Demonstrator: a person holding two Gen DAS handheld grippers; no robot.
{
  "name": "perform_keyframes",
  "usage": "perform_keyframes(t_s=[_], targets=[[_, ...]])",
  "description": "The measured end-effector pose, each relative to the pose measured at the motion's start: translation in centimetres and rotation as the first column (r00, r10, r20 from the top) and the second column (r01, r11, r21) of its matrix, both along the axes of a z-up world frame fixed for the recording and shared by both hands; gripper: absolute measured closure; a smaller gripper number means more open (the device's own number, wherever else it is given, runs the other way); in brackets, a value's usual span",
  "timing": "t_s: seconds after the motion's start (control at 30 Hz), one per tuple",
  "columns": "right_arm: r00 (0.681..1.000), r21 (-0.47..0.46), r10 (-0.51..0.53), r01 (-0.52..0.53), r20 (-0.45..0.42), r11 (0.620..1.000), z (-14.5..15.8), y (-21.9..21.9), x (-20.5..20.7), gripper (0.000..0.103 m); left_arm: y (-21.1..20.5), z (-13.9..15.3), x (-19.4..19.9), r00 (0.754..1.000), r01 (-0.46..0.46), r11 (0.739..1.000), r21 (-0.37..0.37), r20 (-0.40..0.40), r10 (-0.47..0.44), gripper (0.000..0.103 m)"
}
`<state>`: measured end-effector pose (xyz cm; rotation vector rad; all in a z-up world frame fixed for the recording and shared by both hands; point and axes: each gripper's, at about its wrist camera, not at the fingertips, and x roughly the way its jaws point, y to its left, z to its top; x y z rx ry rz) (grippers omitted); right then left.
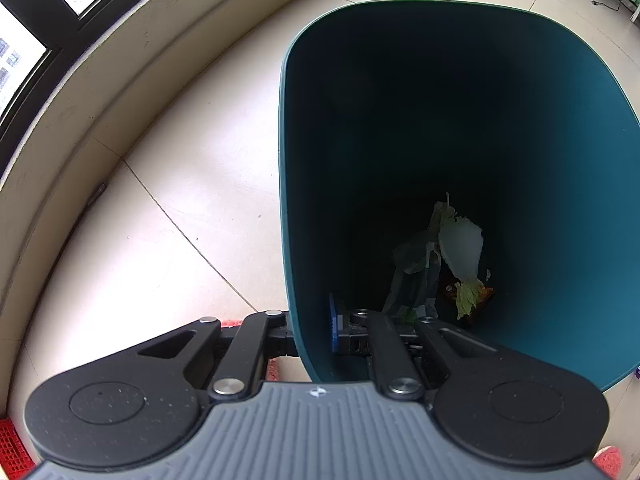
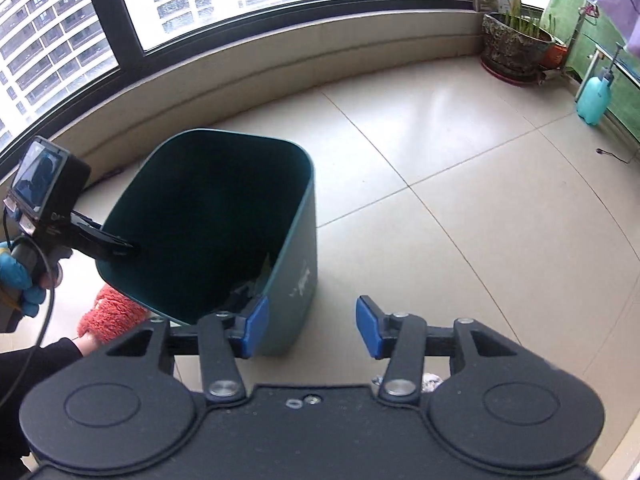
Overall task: Collect trash
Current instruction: 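Grasp the white printed snack bar wrapper with the right gripper, then carry the snack bar wrapper over the bin and release it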
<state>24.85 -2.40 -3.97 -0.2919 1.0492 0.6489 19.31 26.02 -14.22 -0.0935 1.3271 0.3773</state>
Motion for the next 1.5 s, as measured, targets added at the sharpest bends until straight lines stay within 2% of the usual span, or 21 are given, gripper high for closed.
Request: perform_keyframes(t_s=[0.17,0.23,0.3,0.4,0.53,0.67,0.77,0.87,1.0,1.17,1.23,1.3,1.43,1.5], targets=[[0.996,-0.023,-0.092,0.092,-0.019,0.995,-1.2,-6.3,-0.6,0.047,0.0,-0.2,0.1,1.0,-0.001,1.0,0.002,-0.004,0.001,0.092],[0.991,-0.043,-0.13,0.129,-0.016,0.991,-1.9,-8.3,-0.3,0.04,-0.1,-0.3,0.1,1.0,0.002,1.0,0.007,-0.007,-0.002,0.092],[0.986,-0.056,-0.165,0.163,-0.03,0.985,-3.3,-10.3,0.1,0.039,-0.2,-0.4,0.1,1.0,0.003,1.0,0.009,-0.01,-0.003,0.092],[0.974,-0.093,-0.22,0.214,-0.052,0.972,-5.6,-13.6,0.8,0.03,-0.3,-0.5,0.2,1.0,0.0,1.0,0.013,-0.012,0.0,0.092],[0.957,-0.176,-0.285,0.272,-0.053,0.946,-10.7,-17.9,1.1,0.022,-0.6,-0.6,0.2,1.0,0.001,1.0,0.028,-0.015,0.0,0.091],[0.916,-0.242,-0.379,0.341,-0.134,0.909,-17.0,-21.5,1.4,0.022,-1.0,-0.8,0.2,1.0,-0.004,0.999,0.04,-0.018,0.005,0.091],[0.908,-0.276,-0.385,0.332,-0.165,0.902,-21.0,-22.4,1.4,0.021,-1.4,-1.0,0.2,1.0,0.008,0.998,0.056,-0.021,-0.007,0.091],[0.904,-0.312,-0.384,0.315,-0.191,0.897,-24.1,-23.0,1.4,0.017,-1.8,-1.2,0.1,0.999,0.029,0.996,0.081,-0.023,-0.027,0.09],[0.893,-0.342,-0.4,0.317,-0.205,0.885,-26.9,-23.9,1.6,0.016,-1.9,-1.4,0.2,0.999,0.039,0.995,0.091,-0.026,-0.037,0.089],[0.872,-0.353,-0.43,0.337,-0.232,0.873,-29.5,-24.4,1.8,0.021,-2.0,-1.9,0.3,0.999,0.043,0.995,0.089,-0.036,-0.039,0.089],[0.862,-0.35,-0.444,0.349,-0.243,0.869,-30.1,-24.5,1.9,0.03,-2.1,-2.0,0.4,0.998,0.045,0.995,0.094,-0.039,-0.041,0.089],[0.861,-0.345,-0.447,0.354,-0.243,0.869,-30.2,-24.5,1.8,0.033,-2.0,-2.1,0.5,0.999,0.038,0.996,0.086,-0.04,-0.035,0.088],[0.868,-0.36,-0.439,0.342,-0.233,0.868,-30.0,-24.4,1.5,0.054,-2.1,-2.1,0.5,0.998,0.041,0.995,0.09,-0.041,-0.037,0.088],[0.865,-0.365,-0.448,0.351,-0.228,0.862,-29.6,-24.8,1.6,0.059,-2.1,-2.1,0.5,0.998,0.042,0.995,0.09,-0.04,-0.038,0.088]])
